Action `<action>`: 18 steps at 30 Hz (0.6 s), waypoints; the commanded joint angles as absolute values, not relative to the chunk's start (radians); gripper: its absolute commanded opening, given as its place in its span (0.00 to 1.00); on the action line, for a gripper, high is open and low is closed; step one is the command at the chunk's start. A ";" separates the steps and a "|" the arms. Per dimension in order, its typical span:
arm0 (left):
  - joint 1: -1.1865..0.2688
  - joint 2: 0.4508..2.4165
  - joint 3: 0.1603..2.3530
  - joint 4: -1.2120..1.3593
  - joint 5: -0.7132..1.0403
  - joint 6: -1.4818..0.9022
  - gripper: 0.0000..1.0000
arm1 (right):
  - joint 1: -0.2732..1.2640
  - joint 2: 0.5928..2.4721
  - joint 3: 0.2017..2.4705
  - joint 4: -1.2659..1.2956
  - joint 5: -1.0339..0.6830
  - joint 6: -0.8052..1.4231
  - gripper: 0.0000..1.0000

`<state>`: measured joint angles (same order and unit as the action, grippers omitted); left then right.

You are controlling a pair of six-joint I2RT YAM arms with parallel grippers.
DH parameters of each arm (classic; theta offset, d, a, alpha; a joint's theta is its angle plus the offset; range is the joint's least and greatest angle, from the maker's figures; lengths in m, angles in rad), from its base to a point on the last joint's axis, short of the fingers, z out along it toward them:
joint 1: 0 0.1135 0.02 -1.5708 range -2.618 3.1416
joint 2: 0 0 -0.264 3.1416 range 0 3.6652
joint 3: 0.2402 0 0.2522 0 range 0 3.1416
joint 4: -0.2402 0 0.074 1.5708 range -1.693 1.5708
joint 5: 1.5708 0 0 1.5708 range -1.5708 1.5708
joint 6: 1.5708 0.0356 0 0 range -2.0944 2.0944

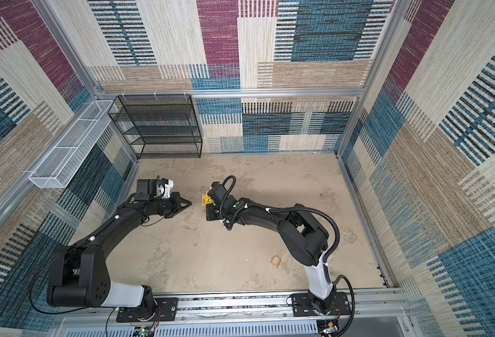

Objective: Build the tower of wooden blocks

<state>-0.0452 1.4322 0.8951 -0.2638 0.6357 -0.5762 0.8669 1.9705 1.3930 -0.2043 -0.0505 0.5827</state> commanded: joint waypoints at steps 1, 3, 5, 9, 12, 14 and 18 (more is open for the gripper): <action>-0.040 1.437 0.884 -0.226 0.663 -0.582 0.00 | 0.867 1.986 1.415 -0.180 -0.072 0.592 0.00; -0.038 1.440 0.878 -0.219 0.669 -0.587 0.00 | 0.864 1.994 1.427 -0.185 -0.075 0.593 0.00; -0.037 1.441 0.875 -0.213 0.673 -0.590 0.00 | 0.863 2.000 1.434 -0.188 -0.078 0.594 0.00; -0.032 1.438 0.873 -0.206 0.675 -0.593 0.00 | 0.859 2.015 1.454 -0.204 -0.080 0.595 0.00; -0.029 1.435 0.869 -0.203 0.676 -0.594 0.00 | 0.856 2.020 1.465 -0.213 -0.077 0.595 0.00; -0.028 1.434 0.868 -0.201 0.676 -0.596 0.00 | 0.854 2.021 1.466 -0.216 -0.077 0.596 0.00; -0.025 1.432 0.865 -0.196 0.678 -0.598 0.00 | 0.851 2.023 1.473 -0.226 -0.075 0.594 0.00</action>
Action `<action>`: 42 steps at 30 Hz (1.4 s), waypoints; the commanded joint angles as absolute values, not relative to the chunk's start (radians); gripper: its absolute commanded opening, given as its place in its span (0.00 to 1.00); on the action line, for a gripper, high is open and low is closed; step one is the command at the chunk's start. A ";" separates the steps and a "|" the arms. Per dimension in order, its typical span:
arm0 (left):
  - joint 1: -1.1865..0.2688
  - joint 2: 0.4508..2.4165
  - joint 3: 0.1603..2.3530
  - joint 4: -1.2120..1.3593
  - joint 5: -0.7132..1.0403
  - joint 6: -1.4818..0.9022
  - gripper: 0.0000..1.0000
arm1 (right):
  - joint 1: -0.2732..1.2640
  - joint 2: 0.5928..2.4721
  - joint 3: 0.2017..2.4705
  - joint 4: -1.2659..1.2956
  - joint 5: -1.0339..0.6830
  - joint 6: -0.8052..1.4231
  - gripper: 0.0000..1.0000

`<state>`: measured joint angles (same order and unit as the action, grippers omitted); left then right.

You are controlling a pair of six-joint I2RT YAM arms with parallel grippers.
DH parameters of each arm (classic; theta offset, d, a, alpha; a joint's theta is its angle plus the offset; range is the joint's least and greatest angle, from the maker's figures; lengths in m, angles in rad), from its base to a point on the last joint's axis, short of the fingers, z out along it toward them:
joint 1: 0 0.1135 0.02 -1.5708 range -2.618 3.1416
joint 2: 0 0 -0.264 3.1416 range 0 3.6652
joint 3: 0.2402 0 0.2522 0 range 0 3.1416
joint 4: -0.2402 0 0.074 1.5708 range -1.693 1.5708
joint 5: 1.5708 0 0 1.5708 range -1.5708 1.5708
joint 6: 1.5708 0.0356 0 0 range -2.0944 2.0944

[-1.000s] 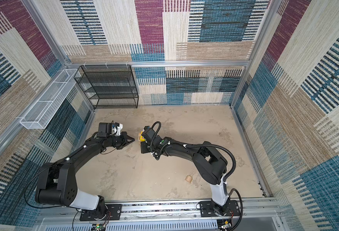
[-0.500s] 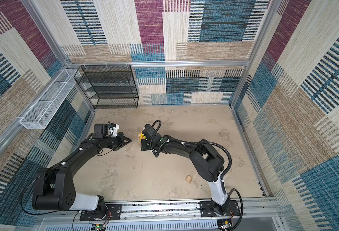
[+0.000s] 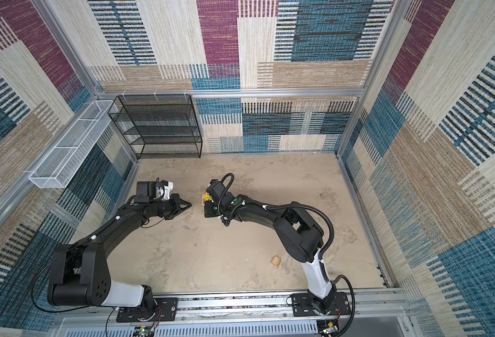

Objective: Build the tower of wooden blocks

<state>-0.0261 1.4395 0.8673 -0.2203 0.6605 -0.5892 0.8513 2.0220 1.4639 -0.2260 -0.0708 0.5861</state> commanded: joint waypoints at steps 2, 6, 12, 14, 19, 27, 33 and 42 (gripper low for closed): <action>-0.023 1.431 0.864 -0.195 0.679 -0.600 0.00 | 0.851 2.026 1.478 -0.232 -0.076 0.590 0.00; -0.023 1.432 0.862 -0.192 0.680 -0.601 0.00 | 0.850 2.028 1.480 -0.233 -0.076 0.589 0.00; -0.022 1.432 0.862 -0.191 0.681 -0.601 0.00 | 0.848 2.030 1.484 -0.235 -0.075 0.584 0.00; -0.021 1.432 0.863 -0.192 0.680 -0.601 0.00 | 0.848 2.029 1.485 -0.235 -0.076 0.583 0.00; -0.020 1.434 0.862 -0.194 0.678 -0.600 0.00 | 0.847 2.026 1.483 -0.233 -0.069 0.581 0.00; -0.018 1.433 0.862 -0.193 0.678 -0.599 0.00 | 0.844 2.027 1.490 -0.235 -0.072 0.577 0.00; -0.017 1.431 0.861 -0.193 0.676 -0.598 0.00 | 0.842 2.032 1.497 -0.239 -0.074 0.575 0.00; -0.017 1.431 0.860 -0.190 0.676 -0.600 0.00 | 0.840 2.031 1.502 -0.245 -0.073 0.572 0.00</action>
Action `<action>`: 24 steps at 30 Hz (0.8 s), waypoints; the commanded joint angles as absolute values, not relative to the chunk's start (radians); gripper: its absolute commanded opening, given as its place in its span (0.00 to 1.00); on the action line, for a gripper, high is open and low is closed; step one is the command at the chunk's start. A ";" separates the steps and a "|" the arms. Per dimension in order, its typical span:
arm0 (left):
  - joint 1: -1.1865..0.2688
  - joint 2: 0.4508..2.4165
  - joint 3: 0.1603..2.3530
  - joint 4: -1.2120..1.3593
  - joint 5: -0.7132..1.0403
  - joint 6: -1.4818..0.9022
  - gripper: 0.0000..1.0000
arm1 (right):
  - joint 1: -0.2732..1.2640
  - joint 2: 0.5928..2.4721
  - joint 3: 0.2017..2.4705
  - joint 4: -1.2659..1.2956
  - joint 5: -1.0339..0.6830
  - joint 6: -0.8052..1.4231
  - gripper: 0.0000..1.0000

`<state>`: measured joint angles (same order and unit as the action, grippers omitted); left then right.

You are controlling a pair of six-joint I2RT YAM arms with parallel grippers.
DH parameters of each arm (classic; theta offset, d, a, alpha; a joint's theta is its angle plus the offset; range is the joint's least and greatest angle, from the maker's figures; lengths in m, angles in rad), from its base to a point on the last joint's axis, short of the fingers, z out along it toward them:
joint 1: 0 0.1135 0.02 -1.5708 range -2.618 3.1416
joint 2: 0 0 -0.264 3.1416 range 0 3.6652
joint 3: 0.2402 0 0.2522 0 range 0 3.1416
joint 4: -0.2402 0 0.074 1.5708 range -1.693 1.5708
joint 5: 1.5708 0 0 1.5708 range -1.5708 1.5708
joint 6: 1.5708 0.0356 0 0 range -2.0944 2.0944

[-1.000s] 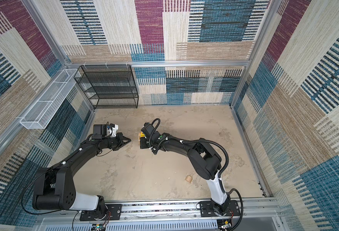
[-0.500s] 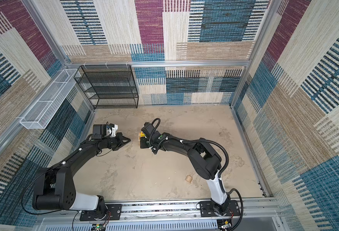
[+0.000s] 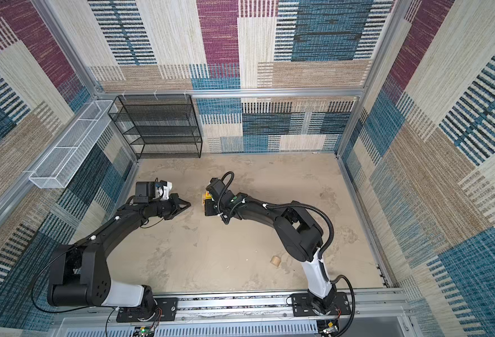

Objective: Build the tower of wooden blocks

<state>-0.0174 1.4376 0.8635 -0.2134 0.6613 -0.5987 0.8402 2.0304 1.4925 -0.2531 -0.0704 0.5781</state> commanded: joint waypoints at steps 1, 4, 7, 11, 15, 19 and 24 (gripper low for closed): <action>-0.017 1.431 0.860 -0.189 0.676 -0.599 0.00 | 0.839 2.030 1.502 -0.245 -0.072 0.572 0.00; -0.017 1.432 0.859 -0.189 0.678 -0.600 0.00 | 0.838 2.032 1.504 -0.247 -0.071 0.571 0.00; -0.017 1.431 0.858 -0.189 0.676 -0.600 0.00 | 0.837 2.031 1.504 -0.248 -0.070 0.569 0.00; -0.017 1.431 0.858 -0.189 0.678 -0.600 0.00 | 0.836 2.033 1.507 -0.249 -0.069 0.569 0.00; -0.016 1.432 0.858 -0.189 0.677 -0.601 0.00 | 0.836 2.036 1.511 -0.253 -0.071 0.566 0.00; -0.015 1.433 0.858 -0.186 0.678 -0.603 0.00 | 0.834 2.037 1.516 -0.257 -0.073 0.565 0.00; -0.015 1.435 0.854 -0.181 0.680 -0.605 0.00 | 0.832 2.039 1.520 -0.262 -0.072 0.563 0.00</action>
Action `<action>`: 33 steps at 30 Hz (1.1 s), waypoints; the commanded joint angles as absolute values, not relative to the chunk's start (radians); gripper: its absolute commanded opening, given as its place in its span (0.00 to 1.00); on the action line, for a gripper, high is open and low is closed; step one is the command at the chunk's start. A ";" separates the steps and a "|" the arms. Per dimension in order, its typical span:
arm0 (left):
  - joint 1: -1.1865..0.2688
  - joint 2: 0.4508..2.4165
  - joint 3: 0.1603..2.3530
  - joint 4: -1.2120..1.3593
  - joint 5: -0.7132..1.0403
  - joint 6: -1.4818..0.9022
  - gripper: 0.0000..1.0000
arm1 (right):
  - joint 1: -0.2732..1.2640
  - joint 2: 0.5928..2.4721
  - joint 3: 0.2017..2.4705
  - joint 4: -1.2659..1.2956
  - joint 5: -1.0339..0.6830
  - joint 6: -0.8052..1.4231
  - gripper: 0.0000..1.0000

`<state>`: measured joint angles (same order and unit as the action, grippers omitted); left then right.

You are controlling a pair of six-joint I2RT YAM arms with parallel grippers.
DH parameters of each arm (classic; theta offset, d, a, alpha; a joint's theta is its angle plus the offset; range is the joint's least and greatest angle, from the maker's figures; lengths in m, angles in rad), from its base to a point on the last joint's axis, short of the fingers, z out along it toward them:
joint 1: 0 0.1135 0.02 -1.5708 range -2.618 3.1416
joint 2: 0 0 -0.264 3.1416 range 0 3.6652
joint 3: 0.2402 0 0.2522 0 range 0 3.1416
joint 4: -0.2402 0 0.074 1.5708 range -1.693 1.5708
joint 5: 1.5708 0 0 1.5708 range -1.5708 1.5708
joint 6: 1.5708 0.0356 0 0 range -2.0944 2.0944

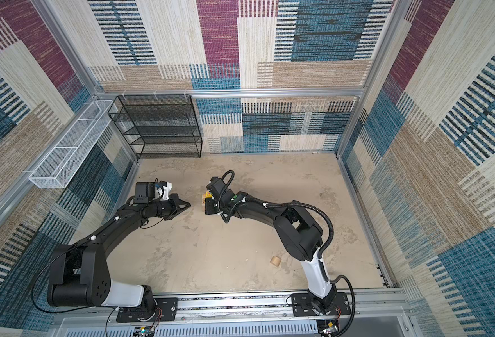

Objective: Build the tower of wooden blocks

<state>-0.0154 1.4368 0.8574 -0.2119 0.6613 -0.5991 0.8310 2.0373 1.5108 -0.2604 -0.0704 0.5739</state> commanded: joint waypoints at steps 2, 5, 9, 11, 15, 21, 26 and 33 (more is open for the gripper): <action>-0.016 1.436 0.854 -0.180 0.680 -0.606 0.00 | 0.833 2.041 1.521 -0.262 -0.072 0.564 0.00; -0.015 1.436 0.855 -0.180 0.680 -0.605 0.00 | 0.833 2.041 1.522 -0.260 -0.081 0.563 0.00; -0.016 1.434 0.855 -0.181 0.678 -0.604 0.00 | 0.833 2.048 1.529 -0.257 -0.099 0.565 0.00; -0.016 1.433 0.855 -0.182 0.676 -0.604 0.00 | 0.832 2.045 1.529 -0.256 -0.103 0.565 0.00; -0.017 1.436 0.853 -0.183 0.673 -0.603 0.00 | 0.833 2.041 1.525 -0.250 -0.112 0.565 0.00; -0.015 1.437 0.853 -0.181 0.675 -0.604 0.00 | 0.833 2.049 1.532 -0.244 -0.133 0.563 0.00; -0.015 1.434 0.854 -0.186 0.672 -0.600 0.00 | 0.833 2.053 1.532 -0.245 -0.128 0.566 0.00; -0.016 1.431 0.855 -0.188 0.667 -0.598 0.00 | 0.833 2.045 1.533 -0.250 -0.121 0.565 0.00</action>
